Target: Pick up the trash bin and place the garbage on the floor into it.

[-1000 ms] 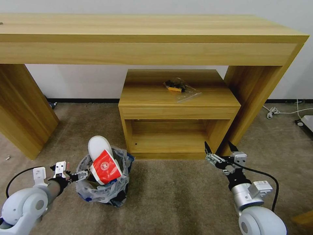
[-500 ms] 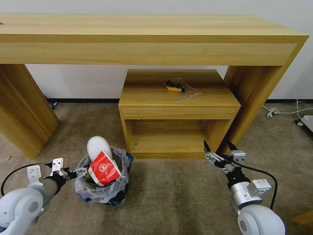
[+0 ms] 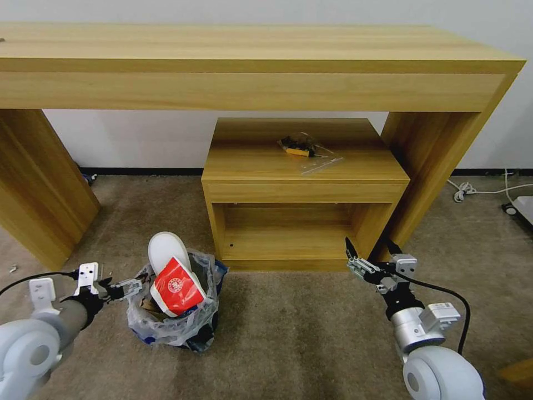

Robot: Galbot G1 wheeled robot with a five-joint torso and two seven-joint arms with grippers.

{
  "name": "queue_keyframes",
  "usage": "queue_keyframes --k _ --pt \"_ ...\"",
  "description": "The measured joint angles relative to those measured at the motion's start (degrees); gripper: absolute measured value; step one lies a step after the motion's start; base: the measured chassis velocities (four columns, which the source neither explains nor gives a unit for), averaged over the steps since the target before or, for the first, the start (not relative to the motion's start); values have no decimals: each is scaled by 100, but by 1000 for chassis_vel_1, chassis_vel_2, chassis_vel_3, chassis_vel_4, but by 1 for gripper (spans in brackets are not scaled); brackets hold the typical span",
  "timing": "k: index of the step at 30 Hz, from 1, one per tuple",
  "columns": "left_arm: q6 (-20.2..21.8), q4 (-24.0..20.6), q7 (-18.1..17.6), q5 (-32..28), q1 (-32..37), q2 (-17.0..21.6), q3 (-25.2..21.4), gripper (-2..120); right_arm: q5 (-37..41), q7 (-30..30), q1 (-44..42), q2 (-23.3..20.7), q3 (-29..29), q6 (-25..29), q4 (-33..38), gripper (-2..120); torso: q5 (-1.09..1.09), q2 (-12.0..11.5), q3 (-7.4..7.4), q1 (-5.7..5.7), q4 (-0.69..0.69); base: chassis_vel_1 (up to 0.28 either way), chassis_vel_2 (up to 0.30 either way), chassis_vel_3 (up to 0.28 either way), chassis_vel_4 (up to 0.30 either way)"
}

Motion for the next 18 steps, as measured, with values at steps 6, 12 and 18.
queue_keyframes --k 6,12,18 --pt "1 -113 505 45 293 -117 -478 100 54 0 44 -19 18 -34 1 100 0 0 0 0 1 0 0 0 0" --pt "2 -59 1001 77 487 -202 -997 100 68 18 110 -13 -19 -73 -2 100 1 0 0 0 1 0 0 0 0" --pt "-422 167 1168 325 432 -412 -1068 100 64 24 119 -6 -9 -82 -9 100 0 0 0 0 1 0 0 0 0"
